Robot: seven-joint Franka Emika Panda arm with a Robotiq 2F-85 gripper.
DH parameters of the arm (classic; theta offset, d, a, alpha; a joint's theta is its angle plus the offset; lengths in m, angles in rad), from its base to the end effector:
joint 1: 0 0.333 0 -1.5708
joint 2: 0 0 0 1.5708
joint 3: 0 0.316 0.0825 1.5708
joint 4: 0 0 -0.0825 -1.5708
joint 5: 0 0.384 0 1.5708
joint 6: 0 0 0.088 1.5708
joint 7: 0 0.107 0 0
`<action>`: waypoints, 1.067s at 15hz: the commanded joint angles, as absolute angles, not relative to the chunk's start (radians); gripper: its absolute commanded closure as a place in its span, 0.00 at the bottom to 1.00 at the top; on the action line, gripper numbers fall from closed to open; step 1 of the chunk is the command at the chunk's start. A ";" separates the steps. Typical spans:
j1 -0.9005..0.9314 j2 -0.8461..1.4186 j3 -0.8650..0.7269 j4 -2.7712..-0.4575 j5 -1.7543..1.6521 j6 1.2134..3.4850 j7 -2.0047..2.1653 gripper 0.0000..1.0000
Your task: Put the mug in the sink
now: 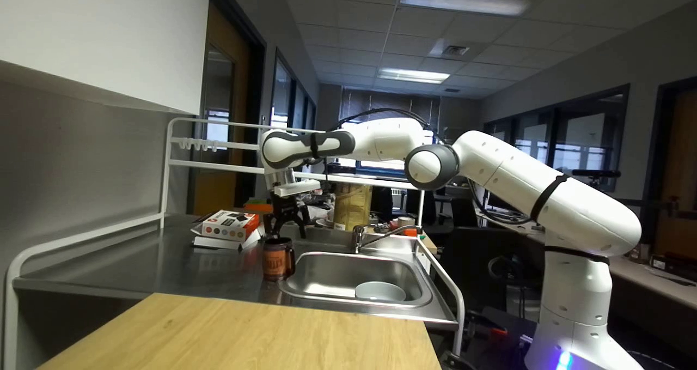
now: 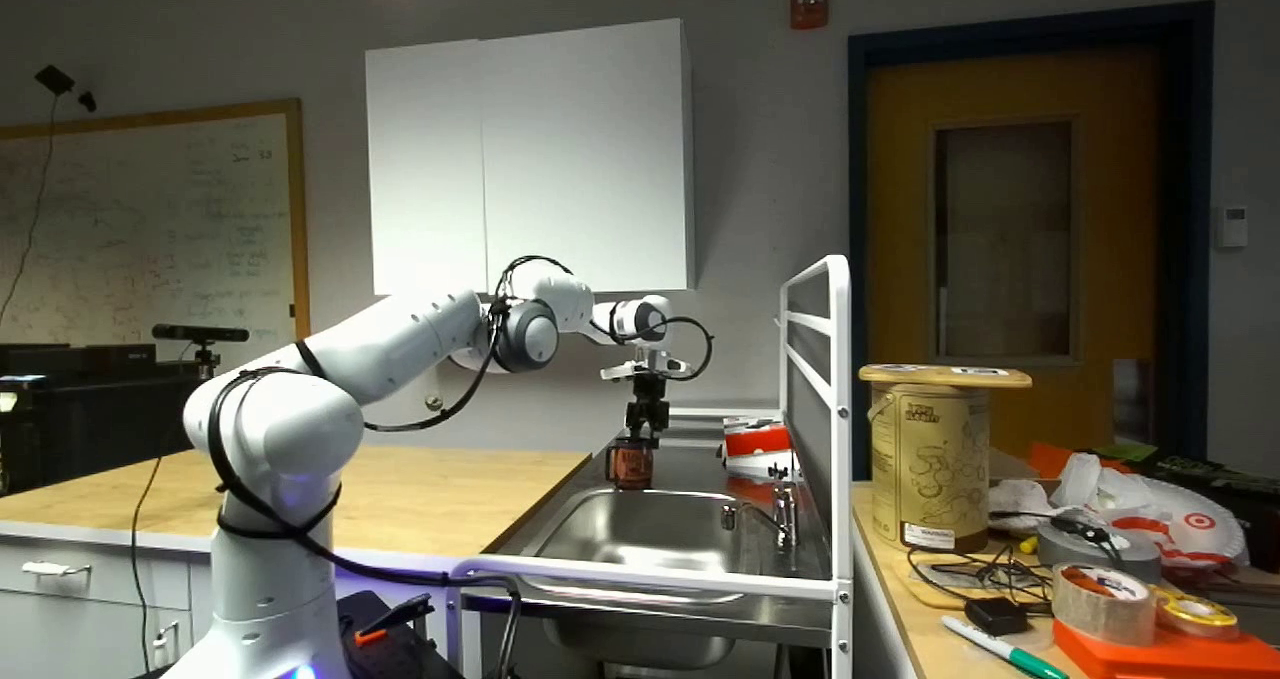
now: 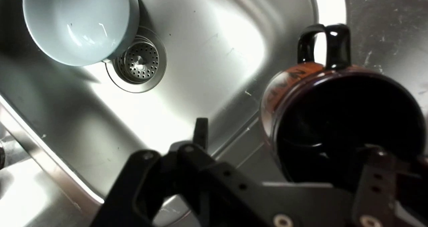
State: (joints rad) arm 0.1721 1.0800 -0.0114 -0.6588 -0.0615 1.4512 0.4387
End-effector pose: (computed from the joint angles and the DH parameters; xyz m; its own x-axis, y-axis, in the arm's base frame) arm 0.7547 0.1194 0.2991 0.9323 -0.2821 -0.2265 -0.2434 -0.9523 0.1843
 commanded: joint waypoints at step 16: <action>0.132 1.156 0.004 -0.486 0.040 1.389 0.519 0.94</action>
State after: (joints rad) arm 0.1485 1.1369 -0.0128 -0.5432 0.0064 1.4039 0.4831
